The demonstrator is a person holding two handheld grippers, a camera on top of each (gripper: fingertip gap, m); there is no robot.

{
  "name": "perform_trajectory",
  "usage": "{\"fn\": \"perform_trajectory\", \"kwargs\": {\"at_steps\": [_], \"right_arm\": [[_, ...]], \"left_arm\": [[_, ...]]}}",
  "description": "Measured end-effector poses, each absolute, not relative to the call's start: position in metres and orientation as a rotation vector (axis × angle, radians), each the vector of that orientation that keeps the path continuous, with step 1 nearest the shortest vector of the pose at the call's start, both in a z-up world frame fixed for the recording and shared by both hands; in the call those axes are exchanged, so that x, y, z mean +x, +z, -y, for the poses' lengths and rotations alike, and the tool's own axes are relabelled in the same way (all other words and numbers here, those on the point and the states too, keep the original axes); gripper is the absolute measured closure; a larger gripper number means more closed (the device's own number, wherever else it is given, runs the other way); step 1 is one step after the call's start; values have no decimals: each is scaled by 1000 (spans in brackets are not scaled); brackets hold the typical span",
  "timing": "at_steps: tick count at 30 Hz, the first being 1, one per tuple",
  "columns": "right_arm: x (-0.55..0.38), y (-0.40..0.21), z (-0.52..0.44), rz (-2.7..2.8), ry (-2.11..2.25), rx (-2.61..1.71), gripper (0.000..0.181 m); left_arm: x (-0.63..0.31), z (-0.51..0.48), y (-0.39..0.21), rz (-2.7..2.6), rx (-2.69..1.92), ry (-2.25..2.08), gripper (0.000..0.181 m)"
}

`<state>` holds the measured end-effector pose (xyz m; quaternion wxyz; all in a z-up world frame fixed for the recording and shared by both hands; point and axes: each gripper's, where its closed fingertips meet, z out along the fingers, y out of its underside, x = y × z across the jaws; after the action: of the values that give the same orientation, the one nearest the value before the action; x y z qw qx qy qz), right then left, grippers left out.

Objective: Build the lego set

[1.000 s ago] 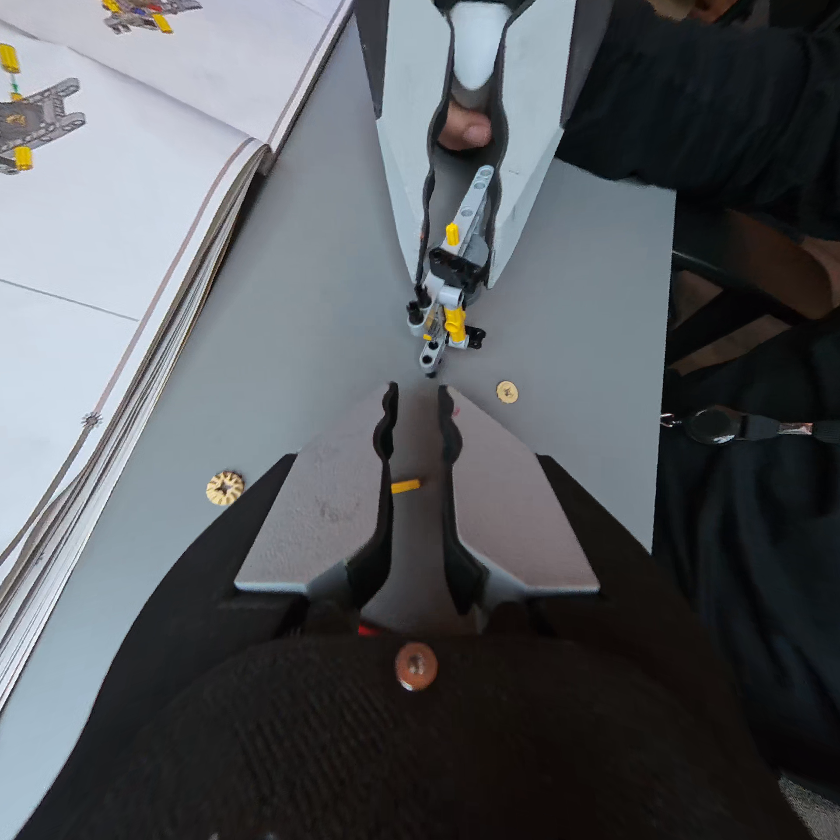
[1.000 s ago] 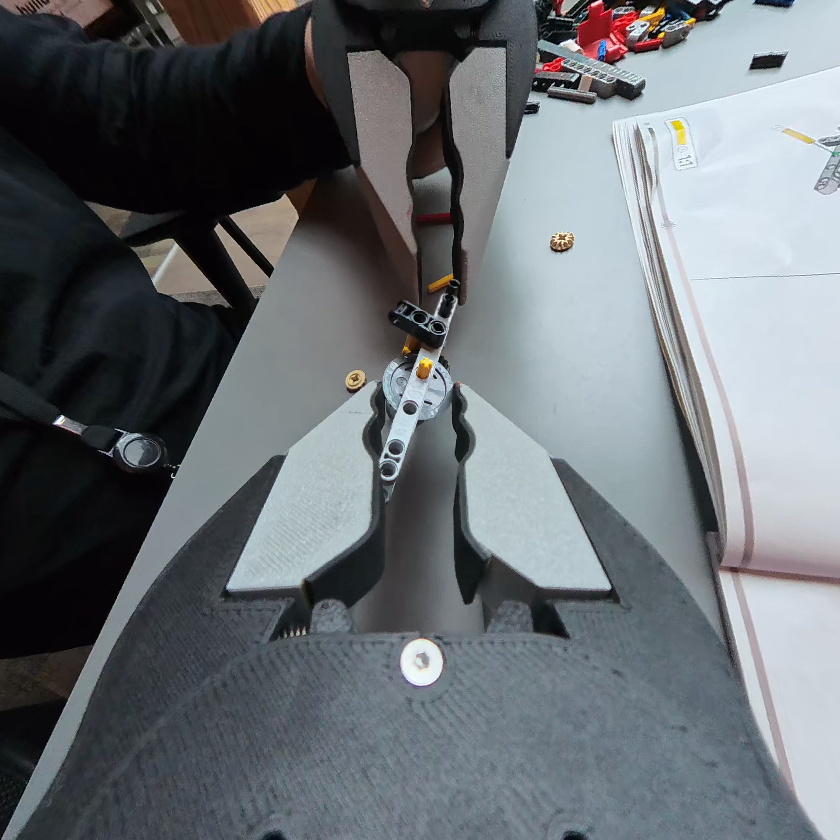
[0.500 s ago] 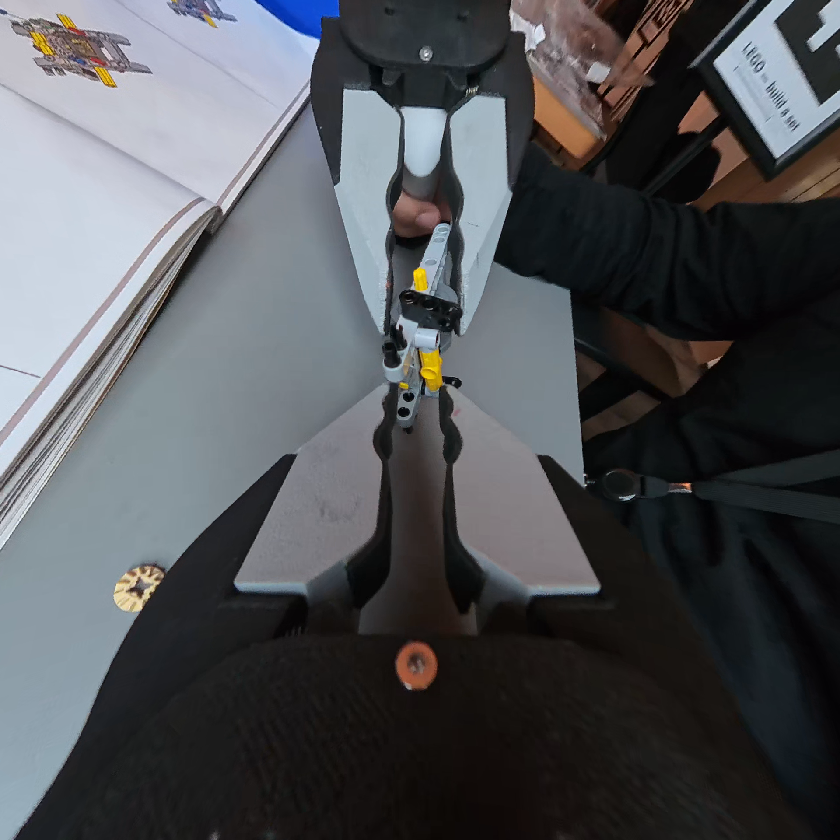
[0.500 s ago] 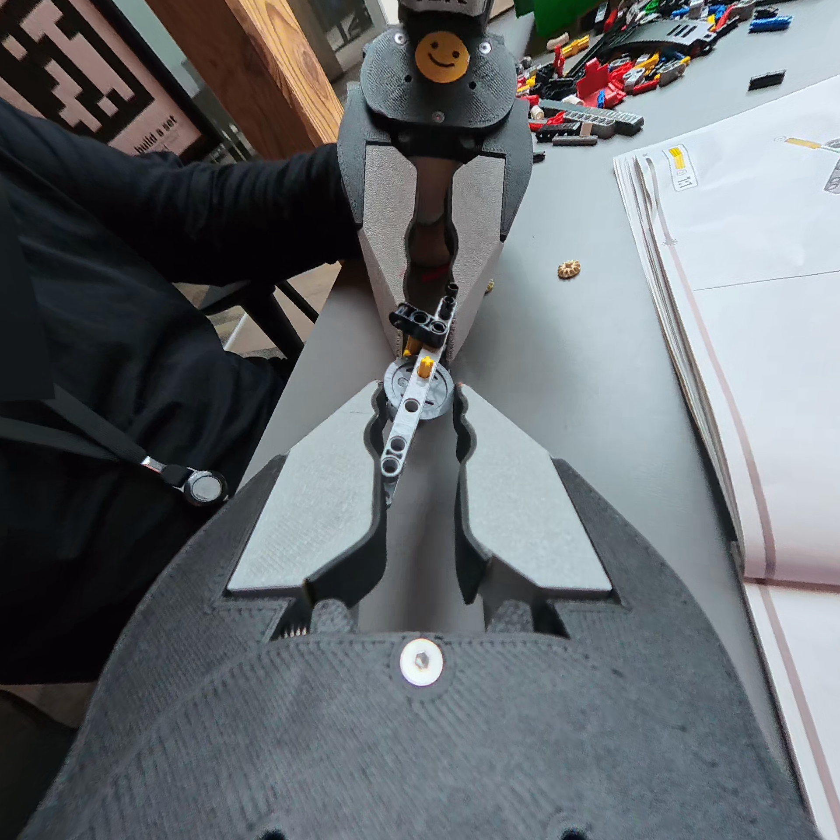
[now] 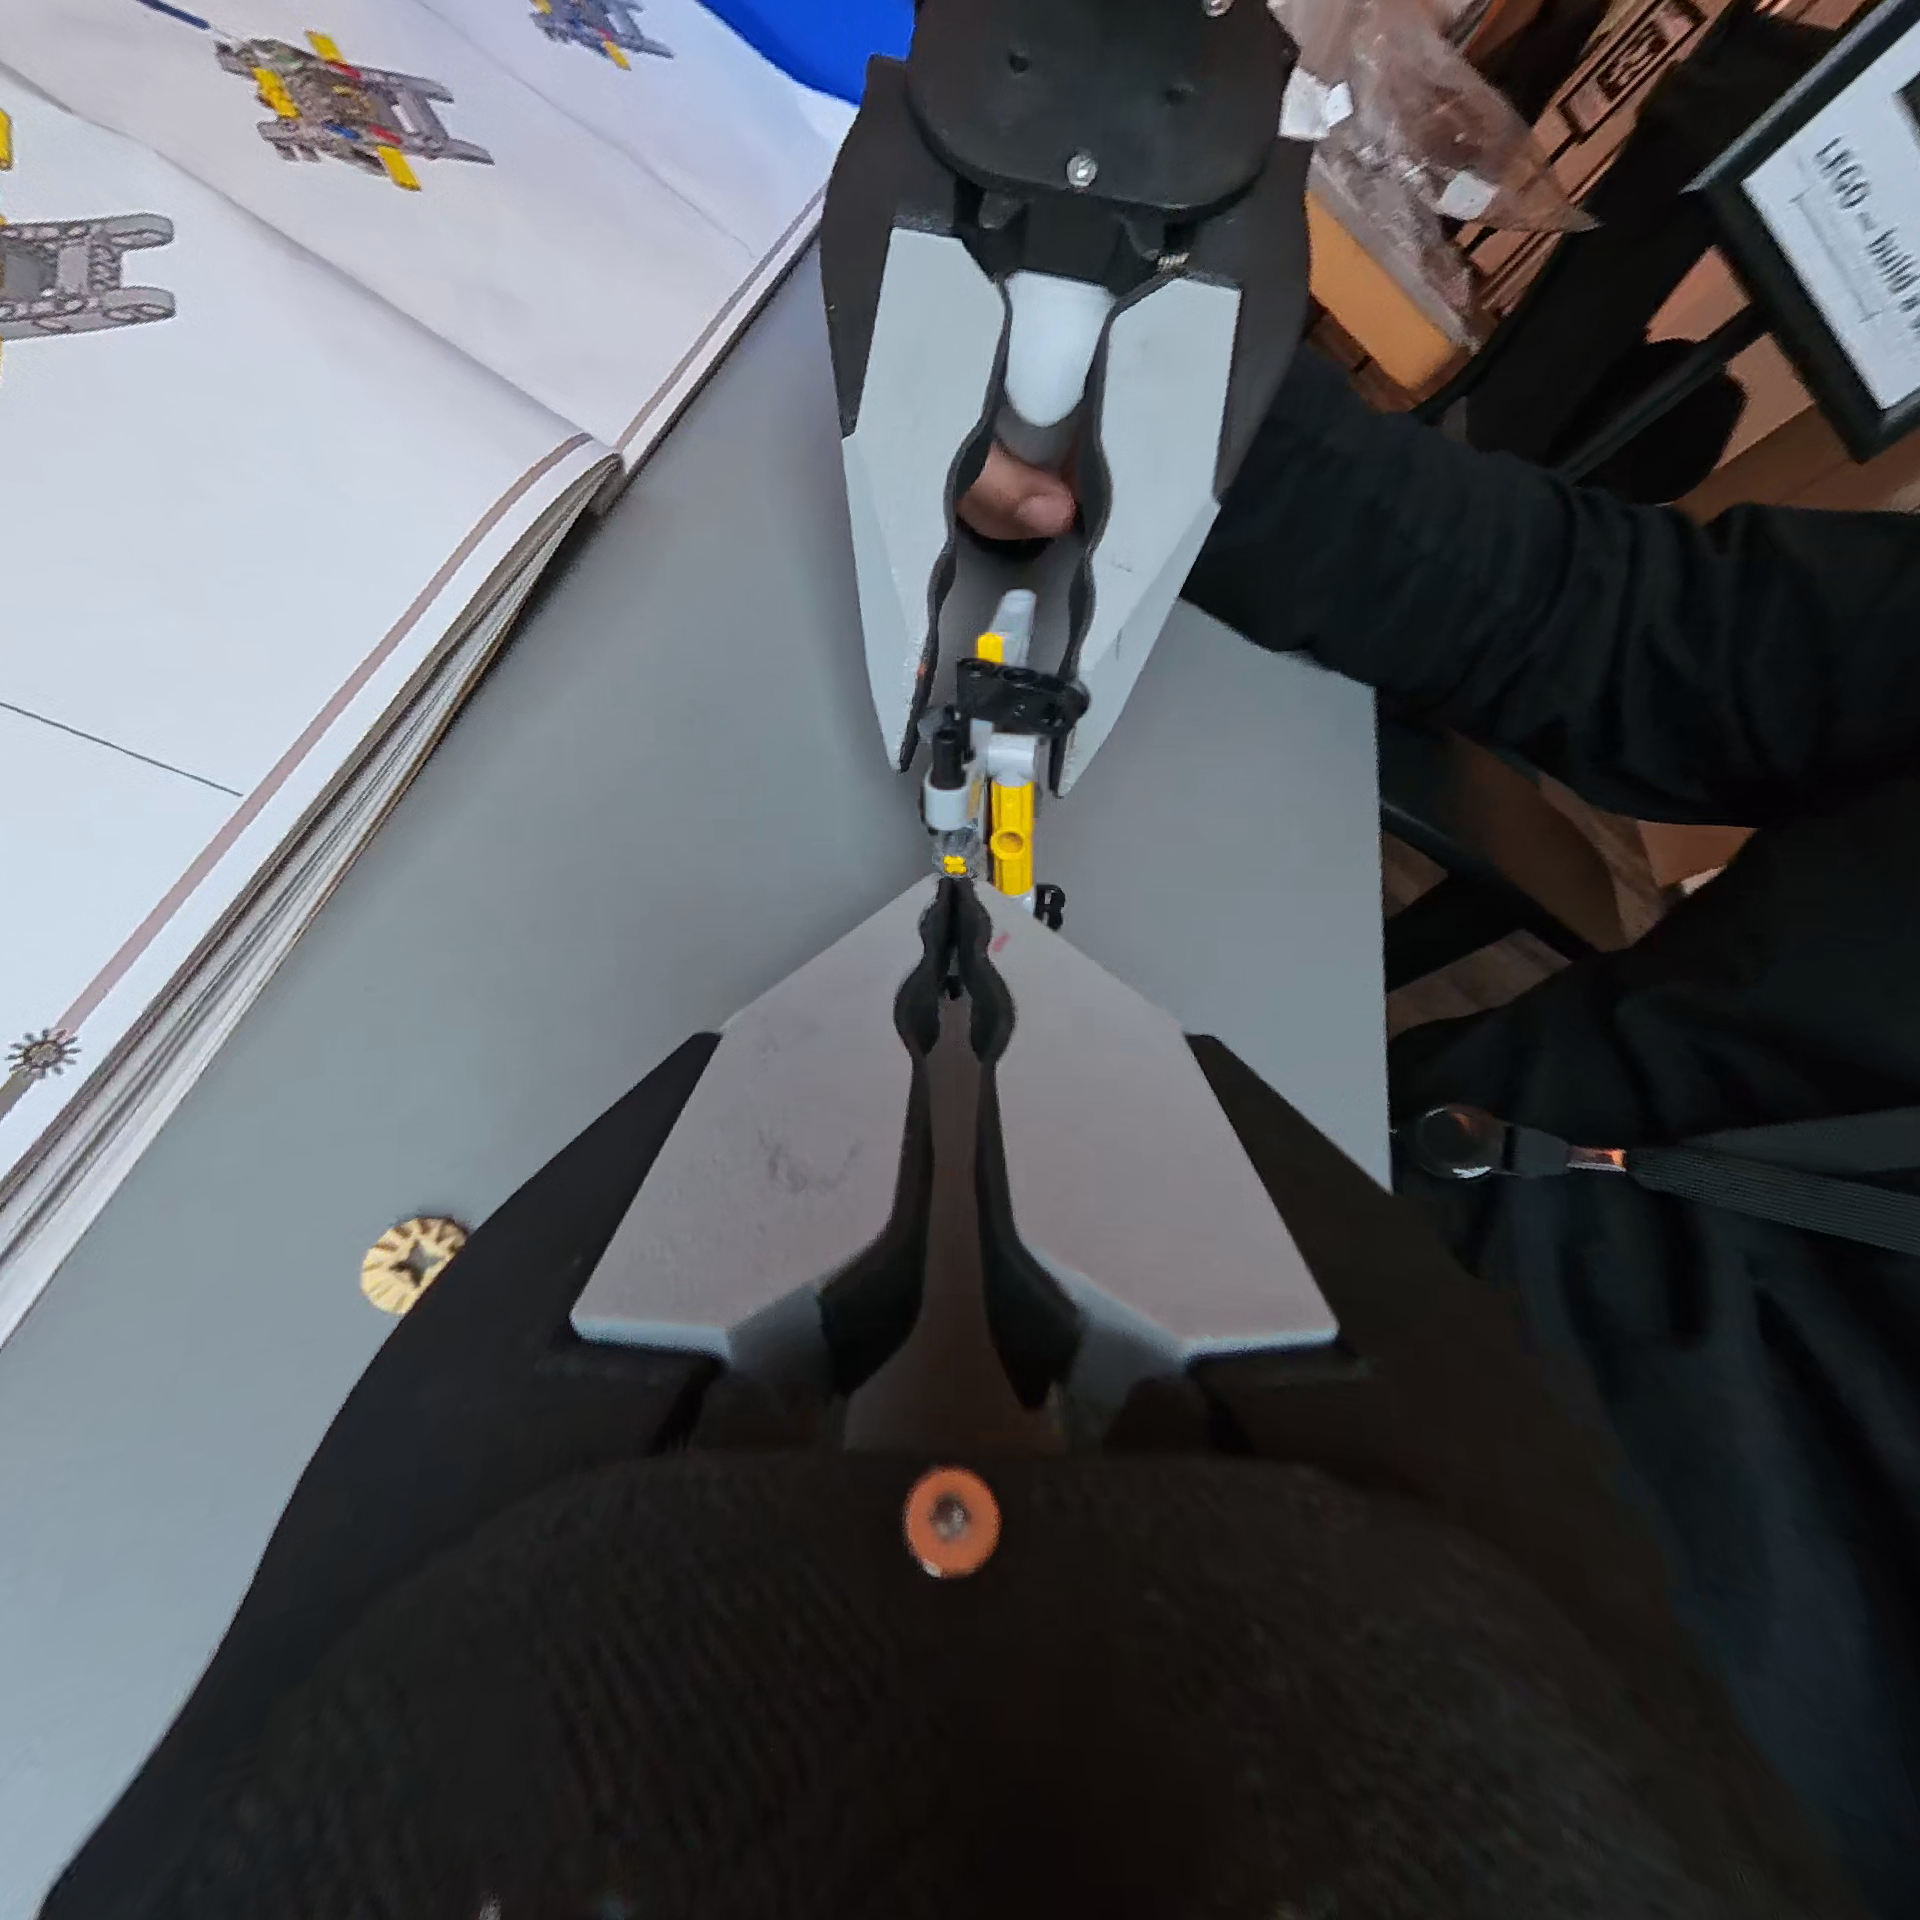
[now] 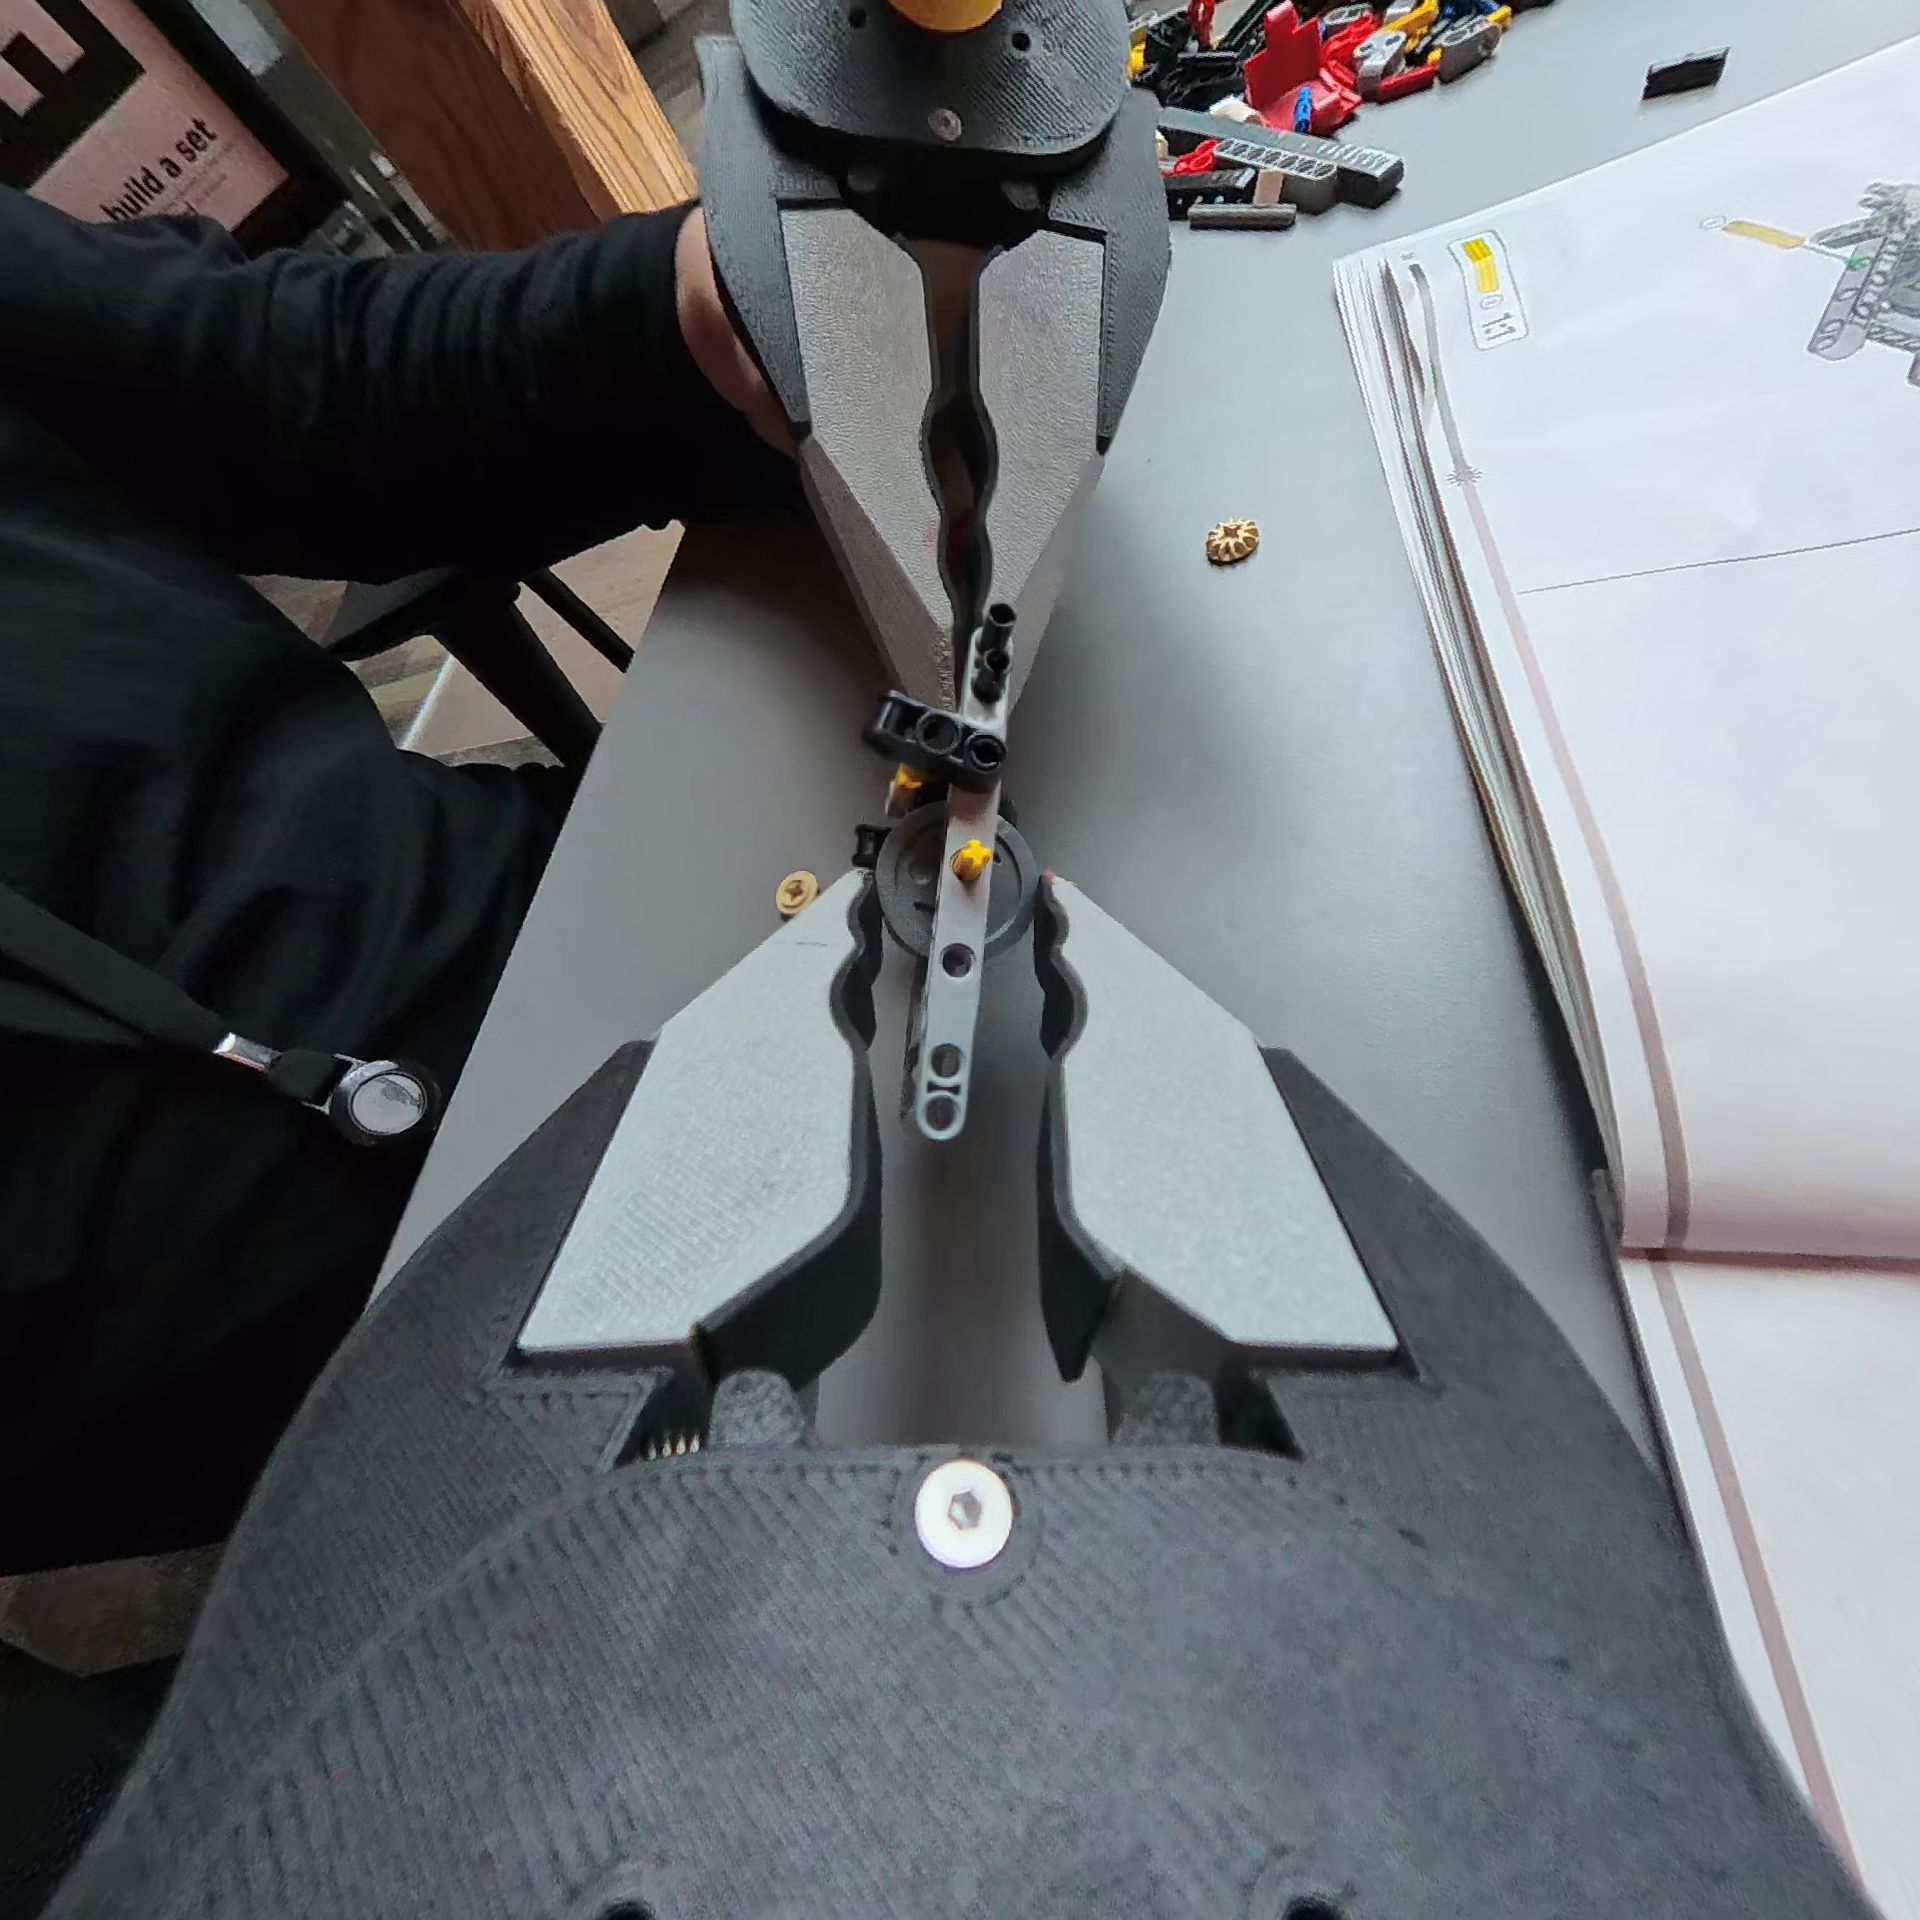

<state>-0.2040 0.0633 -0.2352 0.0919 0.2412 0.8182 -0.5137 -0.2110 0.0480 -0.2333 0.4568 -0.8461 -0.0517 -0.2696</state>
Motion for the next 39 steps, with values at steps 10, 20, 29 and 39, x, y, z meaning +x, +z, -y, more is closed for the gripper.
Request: {"fn": "perform_trajectory", "kwargs": {"at_steps": [10, 20, 29, 39], "right_arm": [[-206, -249, -66, -2572, -1434, 721, 155], [-202, -250, -60, -2541, -1409, 703, 155], [-204, -252, -63, -2511, -1390, 748, 155], [-201, -253, -59, -2483, -1366, 752, 156]], "left_arm": [[-213, -45, -246, 108, -2176, -587, 181], [-212, -46, -247, 120, -2178, -627, 168], [-210, -46, -250, 119, -2199, -621, 181], [-216, -42, -235, 59, -2212, -503, 150]]}}
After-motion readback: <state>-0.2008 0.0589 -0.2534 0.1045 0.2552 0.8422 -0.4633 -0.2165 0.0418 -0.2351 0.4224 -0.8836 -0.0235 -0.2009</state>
